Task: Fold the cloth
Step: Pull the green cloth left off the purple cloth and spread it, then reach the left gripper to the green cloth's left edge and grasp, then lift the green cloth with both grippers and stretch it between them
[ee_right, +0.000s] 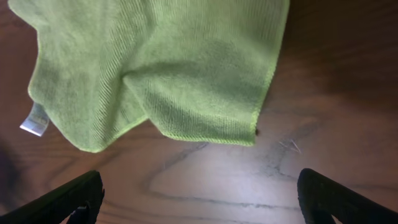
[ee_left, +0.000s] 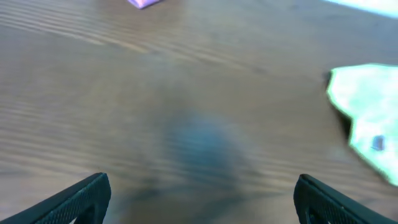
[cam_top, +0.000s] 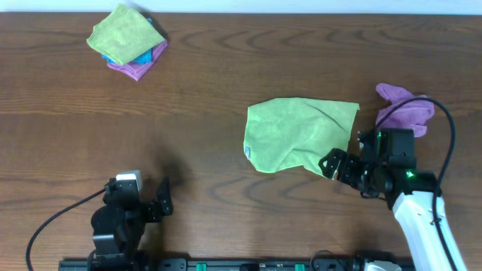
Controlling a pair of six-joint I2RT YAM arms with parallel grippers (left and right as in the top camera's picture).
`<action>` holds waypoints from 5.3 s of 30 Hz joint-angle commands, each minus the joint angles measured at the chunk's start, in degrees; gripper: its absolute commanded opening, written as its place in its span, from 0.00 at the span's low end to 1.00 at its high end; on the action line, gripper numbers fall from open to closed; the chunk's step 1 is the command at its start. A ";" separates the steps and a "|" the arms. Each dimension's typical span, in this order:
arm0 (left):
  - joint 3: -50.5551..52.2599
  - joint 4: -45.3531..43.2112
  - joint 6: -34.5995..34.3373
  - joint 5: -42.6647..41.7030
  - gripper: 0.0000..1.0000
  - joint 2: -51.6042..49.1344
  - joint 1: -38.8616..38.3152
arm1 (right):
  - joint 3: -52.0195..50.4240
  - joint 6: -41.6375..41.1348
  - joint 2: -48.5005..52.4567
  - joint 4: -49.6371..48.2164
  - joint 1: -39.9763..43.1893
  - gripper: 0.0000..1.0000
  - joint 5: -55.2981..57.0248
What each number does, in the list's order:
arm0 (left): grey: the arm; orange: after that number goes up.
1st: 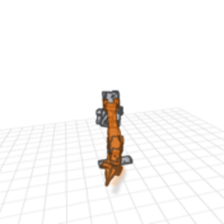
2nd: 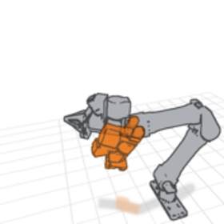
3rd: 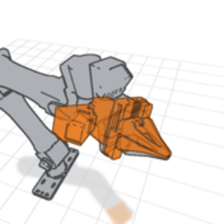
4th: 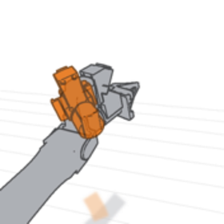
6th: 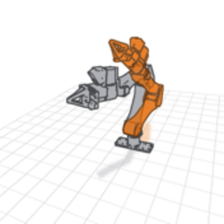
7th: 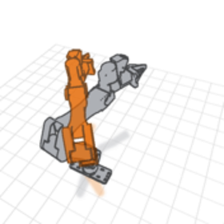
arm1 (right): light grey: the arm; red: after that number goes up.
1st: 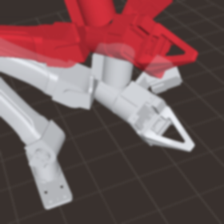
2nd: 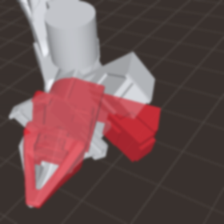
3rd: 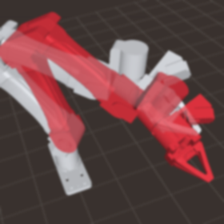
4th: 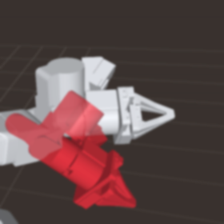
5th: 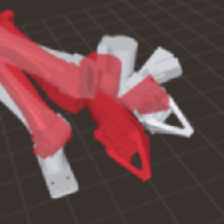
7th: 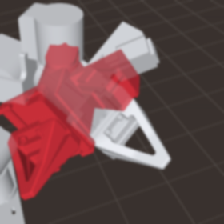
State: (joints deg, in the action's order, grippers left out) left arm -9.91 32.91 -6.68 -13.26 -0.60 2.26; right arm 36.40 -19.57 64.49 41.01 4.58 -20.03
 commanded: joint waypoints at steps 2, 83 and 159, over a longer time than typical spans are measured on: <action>-4.85 -0.46 -6.80 -5.11 0.95 -2.47 0.33 | -4.09 -1.11 -0.42 -3.91 2.60 0.99 -4.46; -43.78 -34.49 -44.26 -35.95 0.06 -108.04 -29.99 | -13.29 -15.76 8.07 -26.47 4.35 0.76 -2.14; -74.38 -9.38 -20.61 -33.31 0.06 -106.27 -8.17 | 39.78 -3.63 33.73 -15.76 -5.77 0.02 -8.00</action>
State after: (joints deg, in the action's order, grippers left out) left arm -83.44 20.08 -33.61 -45.50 -106.32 -6.42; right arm 75.33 -28.32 98.24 23.07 -1.06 -27.68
